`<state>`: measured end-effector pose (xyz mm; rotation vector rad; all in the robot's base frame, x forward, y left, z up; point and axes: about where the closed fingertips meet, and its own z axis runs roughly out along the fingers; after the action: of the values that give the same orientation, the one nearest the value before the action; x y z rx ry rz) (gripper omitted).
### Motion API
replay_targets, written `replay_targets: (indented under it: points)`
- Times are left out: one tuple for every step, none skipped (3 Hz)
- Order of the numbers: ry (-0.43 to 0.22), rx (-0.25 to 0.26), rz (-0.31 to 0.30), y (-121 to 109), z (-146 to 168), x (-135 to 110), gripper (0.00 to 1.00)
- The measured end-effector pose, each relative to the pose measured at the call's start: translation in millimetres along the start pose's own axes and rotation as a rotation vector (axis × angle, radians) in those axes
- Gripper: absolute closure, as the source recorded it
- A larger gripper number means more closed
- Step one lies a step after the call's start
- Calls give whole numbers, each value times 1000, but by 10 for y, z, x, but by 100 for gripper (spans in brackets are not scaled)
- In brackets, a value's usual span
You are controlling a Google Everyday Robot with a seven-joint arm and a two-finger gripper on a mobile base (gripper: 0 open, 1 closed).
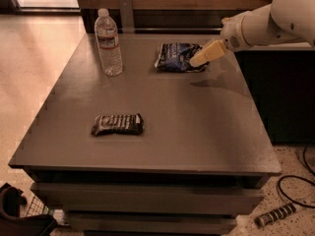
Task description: Pick blue chip bag
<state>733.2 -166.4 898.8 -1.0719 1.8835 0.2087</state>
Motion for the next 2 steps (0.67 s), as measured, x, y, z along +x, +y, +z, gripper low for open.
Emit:
replay_targets:
  points:
    - [-60, 2, 48, -124, 285, 17, 0]
    - [-98, -50, 77, -76, 625, -14, 0]
